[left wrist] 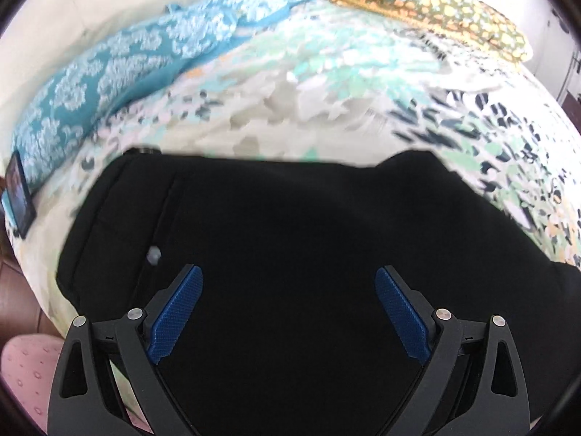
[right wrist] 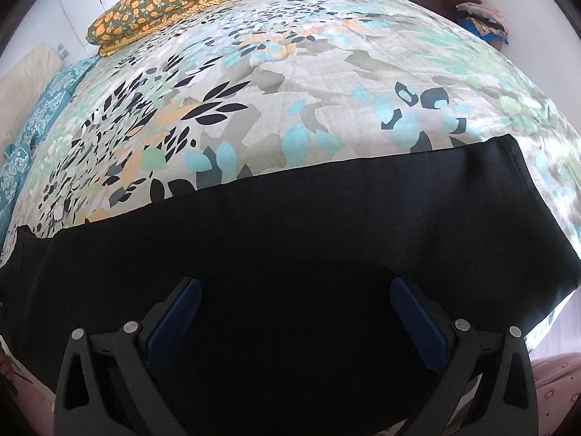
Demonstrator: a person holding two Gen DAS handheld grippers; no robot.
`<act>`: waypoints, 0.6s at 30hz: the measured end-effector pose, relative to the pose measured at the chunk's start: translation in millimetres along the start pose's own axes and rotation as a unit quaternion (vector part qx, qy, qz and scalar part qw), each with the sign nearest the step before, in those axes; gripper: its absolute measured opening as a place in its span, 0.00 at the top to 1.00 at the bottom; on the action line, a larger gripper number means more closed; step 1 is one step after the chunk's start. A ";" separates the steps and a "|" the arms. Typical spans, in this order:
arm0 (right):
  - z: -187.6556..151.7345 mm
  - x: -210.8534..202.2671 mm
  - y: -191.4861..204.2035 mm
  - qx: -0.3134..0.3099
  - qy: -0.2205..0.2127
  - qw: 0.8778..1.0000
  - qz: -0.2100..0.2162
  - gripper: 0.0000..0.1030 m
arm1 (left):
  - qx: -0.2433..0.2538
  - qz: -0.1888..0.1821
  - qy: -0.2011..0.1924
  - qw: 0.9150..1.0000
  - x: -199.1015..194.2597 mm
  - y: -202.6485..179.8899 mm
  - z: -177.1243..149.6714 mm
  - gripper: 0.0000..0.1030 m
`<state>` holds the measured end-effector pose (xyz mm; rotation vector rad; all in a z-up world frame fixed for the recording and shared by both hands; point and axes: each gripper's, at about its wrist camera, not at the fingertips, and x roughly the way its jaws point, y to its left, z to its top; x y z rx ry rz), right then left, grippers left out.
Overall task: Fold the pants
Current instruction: 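Release the trousers and hold both tools open above the folded trousers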
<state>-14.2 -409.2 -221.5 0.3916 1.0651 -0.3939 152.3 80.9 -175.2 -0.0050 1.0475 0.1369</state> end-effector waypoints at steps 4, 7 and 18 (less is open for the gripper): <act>-0.9 0.4 1.7 -0.002 -0.003 1.000 -0.007 0.00 | -0.007 -0.001 0.036 0.999 17.3 2.0 -5.1 0.04; -1.2 0.6 3.9 -0.003 -0.004 1.000 -0.013 0.00 | 0.007 0.005 0.037 0.999 19.9 -4.2 -6.9 0.01; -1.9 0.8 5.3 -0.008 -0.006 1.000 -0.018 0.00 | 0.014 0.012 0.029 0.999 22.4 -5.9 -11.7 0.00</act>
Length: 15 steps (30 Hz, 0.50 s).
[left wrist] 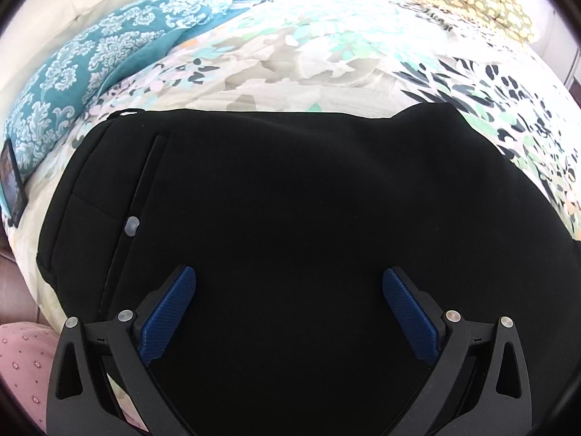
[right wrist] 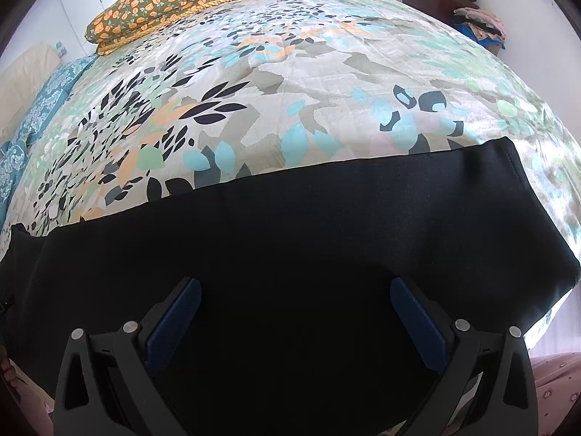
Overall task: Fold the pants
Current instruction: 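Release the trousers and hold both tools open above the folded trousers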
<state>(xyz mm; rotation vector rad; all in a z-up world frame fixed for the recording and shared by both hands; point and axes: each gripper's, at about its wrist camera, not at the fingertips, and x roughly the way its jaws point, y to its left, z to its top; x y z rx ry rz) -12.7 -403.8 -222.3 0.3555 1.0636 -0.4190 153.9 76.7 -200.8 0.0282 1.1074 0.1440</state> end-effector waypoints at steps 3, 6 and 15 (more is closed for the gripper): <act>0.2 0.1 0.0 0.000 0.000 1.000 0.000 0.00 | 0.001 0.000 0.000 1.000 0.7 0.0 0.3 0.00; 0.5 0.5 0.1 -0.001 0.000 1.000 0.000 0.00 | 0.001 0.001 0.000 1.000 0.6 0.0 0.3 0.00; 0.9 1.0 0.4 0.000 0.000 1.000 0.001 0.00 | 0.002 0.002 -0.002 1.000 0.7 0.0 0.1 0.00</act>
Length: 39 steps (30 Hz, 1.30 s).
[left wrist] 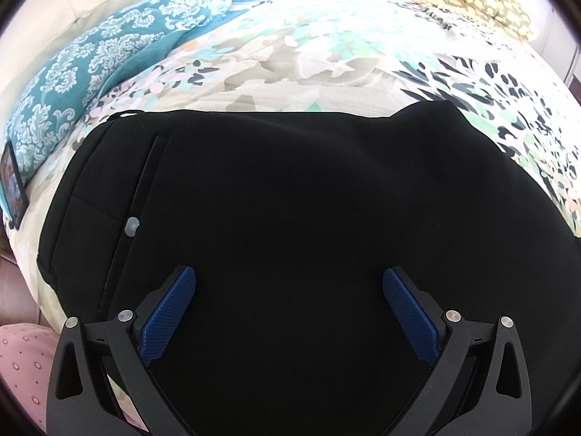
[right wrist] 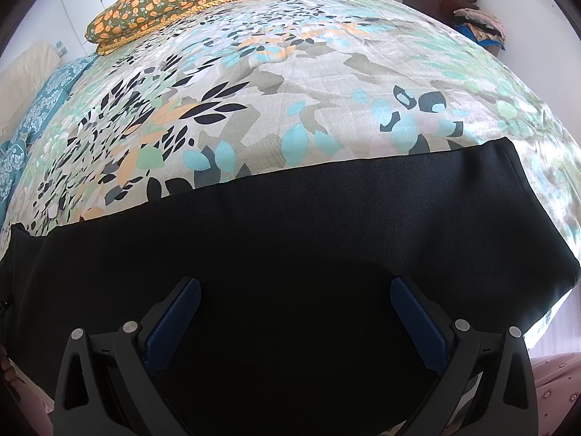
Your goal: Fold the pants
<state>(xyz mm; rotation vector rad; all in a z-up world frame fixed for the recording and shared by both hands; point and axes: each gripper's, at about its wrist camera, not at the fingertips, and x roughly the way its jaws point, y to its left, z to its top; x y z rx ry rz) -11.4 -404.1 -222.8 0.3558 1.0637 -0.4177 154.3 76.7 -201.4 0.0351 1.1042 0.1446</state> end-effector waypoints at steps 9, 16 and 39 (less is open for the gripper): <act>-0.2 -0.1 0.1 0.000 0.000 1.000 0.000 0.00 | 0.001 0.001 -0.001 1.000 -0.3 -0.2 0.0 0.00; -0.3 -0.4 0.5 0.000 0.000 1.000 0.000 0.00 | 0.003 0.002 -0.002 1.000 0.2 -0.3 0.1 0.00; 98.3 -73.3 -143.1 0.056 -0.027 0.998 0.005 0.00 | 0.006 0.002 -0.004 1.000 0.8 -1.8 -1.7 0.00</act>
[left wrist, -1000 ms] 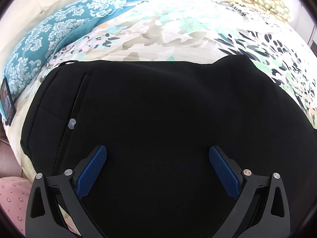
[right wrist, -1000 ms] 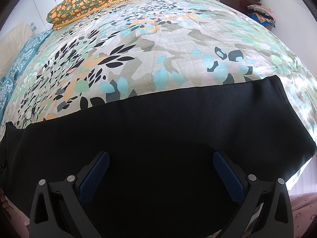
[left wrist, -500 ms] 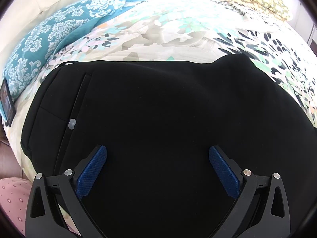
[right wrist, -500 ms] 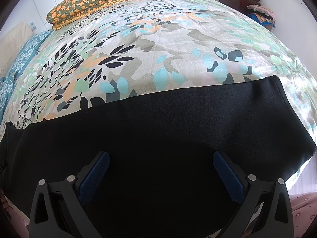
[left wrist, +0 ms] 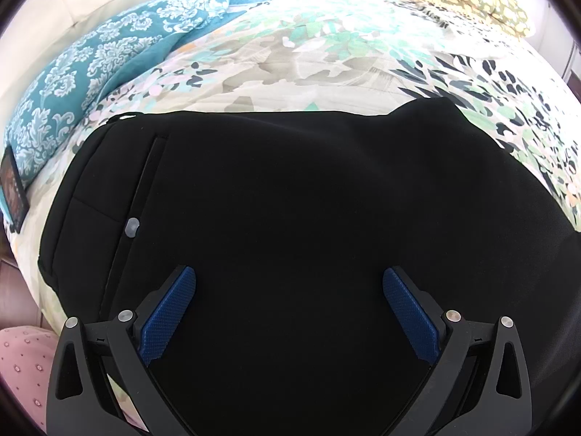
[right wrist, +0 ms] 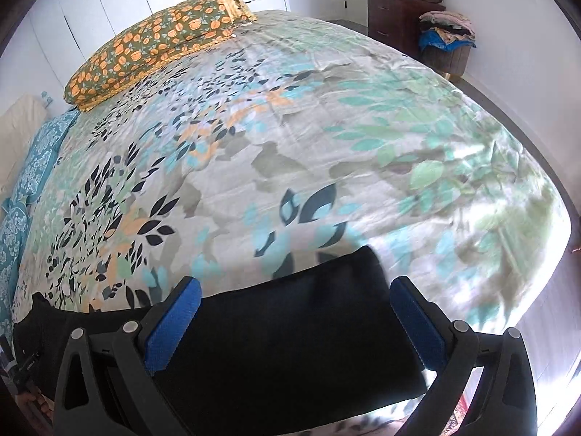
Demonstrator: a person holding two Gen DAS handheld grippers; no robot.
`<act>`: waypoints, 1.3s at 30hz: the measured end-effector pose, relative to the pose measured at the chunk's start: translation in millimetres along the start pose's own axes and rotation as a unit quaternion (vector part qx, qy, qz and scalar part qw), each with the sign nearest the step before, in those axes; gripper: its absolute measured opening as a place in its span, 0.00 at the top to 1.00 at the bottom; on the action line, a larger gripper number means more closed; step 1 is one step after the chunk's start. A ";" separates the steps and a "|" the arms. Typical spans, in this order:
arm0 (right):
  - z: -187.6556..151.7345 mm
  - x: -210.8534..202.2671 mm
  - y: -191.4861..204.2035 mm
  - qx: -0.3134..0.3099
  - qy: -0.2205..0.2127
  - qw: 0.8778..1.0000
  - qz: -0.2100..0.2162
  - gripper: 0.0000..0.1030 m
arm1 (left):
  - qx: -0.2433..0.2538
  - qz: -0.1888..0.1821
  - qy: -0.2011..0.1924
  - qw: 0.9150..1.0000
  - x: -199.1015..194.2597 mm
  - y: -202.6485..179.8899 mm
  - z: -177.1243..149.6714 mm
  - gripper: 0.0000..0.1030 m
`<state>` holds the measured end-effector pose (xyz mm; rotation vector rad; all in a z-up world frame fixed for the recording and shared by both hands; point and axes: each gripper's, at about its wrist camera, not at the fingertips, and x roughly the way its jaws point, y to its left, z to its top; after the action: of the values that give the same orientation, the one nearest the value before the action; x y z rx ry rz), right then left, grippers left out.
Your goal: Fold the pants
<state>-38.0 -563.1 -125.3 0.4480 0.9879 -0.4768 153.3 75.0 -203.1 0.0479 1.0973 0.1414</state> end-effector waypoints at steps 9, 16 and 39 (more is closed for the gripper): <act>18.0 10.2 -76.0 0.023 0.074 0.992 0.097 0.03 | 0.002 0.002 -0.004 1.000 0.2 0.0 -1.2 0.00; 0.7 50.4 -66.8 0.000 0.136 0.981 0.141 0.39 | 0.001 0.003 -0.014 1.000 -0.8 0.6 -4.3 0.00; -19.5 40.4 -39.3 0.036 0.138 0.943 0.301 0.89 | -0.002 0.004 -0.008 1.000 -2.5 0.8 -4.2 0.00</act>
<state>-54.7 -591.1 -175.2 0.8649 1.0411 0.1083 148.4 75.4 -202.7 0.0504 1.0812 0.1498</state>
